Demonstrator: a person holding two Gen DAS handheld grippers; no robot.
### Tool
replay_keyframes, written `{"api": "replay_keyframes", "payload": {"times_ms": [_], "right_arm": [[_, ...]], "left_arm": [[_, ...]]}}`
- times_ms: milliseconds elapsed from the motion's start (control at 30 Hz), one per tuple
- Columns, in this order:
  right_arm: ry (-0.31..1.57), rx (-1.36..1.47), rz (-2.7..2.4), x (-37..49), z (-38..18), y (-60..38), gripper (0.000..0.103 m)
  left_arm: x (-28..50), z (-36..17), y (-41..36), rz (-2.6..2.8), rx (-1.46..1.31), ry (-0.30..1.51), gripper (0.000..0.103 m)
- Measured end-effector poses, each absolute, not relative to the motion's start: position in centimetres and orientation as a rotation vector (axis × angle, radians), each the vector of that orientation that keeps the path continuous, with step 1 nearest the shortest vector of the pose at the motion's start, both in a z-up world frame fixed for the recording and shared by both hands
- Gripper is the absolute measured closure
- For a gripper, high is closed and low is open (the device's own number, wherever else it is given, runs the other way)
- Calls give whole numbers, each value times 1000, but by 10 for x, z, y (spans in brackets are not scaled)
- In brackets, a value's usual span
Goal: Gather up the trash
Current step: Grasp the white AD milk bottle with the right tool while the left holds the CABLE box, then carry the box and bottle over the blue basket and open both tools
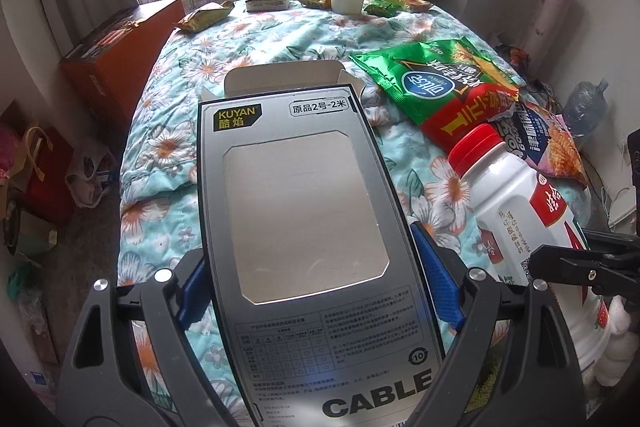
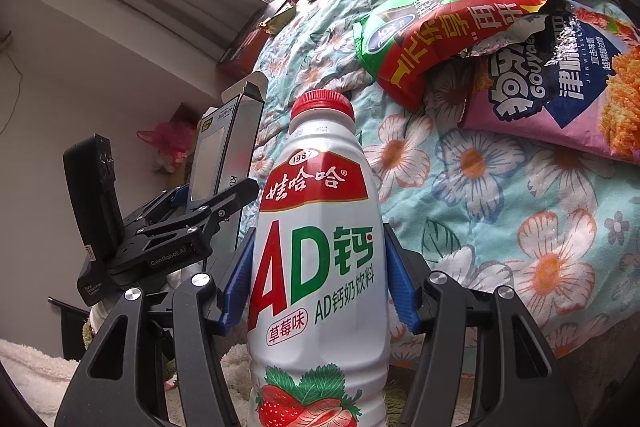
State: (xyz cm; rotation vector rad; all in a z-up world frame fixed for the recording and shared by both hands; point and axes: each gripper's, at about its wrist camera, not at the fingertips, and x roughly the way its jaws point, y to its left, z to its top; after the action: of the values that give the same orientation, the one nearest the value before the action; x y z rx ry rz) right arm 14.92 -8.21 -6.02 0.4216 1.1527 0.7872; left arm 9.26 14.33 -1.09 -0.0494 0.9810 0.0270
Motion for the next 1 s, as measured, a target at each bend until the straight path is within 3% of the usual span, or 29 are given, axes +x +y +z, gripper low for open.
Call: {"api": "replay_keyframes", "payload": {"times_ms": [500,767,1000], "right_arm": [[904,519,745,106,4,-165,45],[736,626,599,87,32,-253,45],[633,744,407,77,26,-341,45]], "left_arm": [[81,63,76,-150,-12,795,20],[108,84,-3,-341,24,758,20],[146,87,-96,-514,84,761,20]]}}
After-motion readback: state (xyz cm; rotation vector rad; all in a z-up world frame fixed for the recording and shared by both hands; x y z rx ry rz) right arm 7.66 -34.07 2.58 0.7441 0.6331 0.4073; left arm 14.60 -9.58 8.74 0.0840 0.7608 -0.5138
